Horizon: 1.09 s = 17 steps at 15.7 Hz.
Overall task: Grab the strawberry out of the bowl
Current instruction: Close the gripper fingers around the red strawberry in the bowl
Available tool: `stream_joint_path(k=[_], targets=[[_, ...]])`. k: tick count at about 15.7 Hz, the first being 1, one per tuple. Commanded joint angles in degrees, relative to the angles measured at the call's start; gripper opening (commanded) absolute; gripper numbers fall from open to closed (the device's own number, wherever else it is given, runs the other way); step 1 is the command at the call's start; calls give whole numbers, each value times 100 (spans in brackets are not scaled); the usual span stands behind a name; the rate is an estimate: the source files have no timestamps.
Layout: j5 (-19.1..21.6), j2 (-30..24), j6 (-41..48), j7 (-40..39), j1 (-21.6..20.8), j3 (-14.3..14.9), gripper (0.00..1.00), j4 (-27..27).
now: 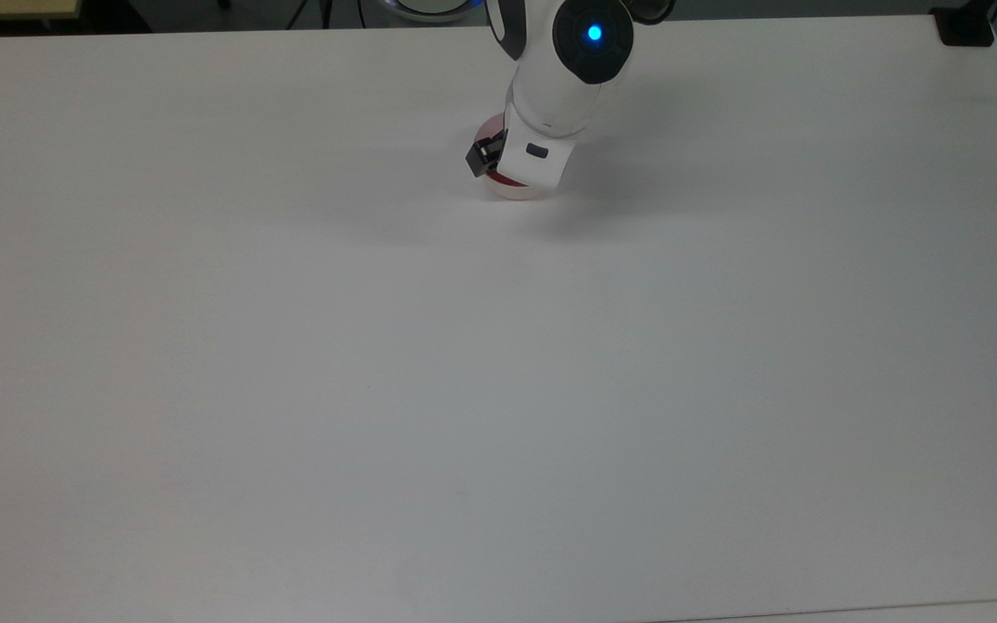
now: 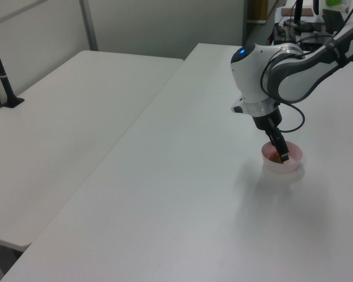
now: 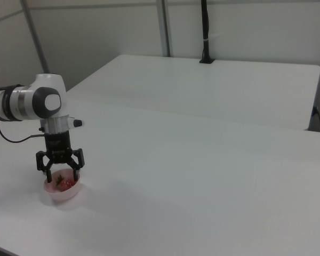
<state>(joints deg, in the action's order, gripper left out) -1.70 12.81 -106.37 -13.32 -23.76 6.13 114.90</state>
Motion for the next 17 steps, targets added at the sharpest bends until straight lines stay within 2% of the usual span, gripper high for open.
stream_joint_path(k=[1,10,14,17], targets=[[-85,-33,-112,101,-173,98,89,33],[-112,221,-252,110,-191,63,89,42],[-181,292,-270,110,-226,63,78,42],[-226,301,-270,110,-252,55,66,42]])
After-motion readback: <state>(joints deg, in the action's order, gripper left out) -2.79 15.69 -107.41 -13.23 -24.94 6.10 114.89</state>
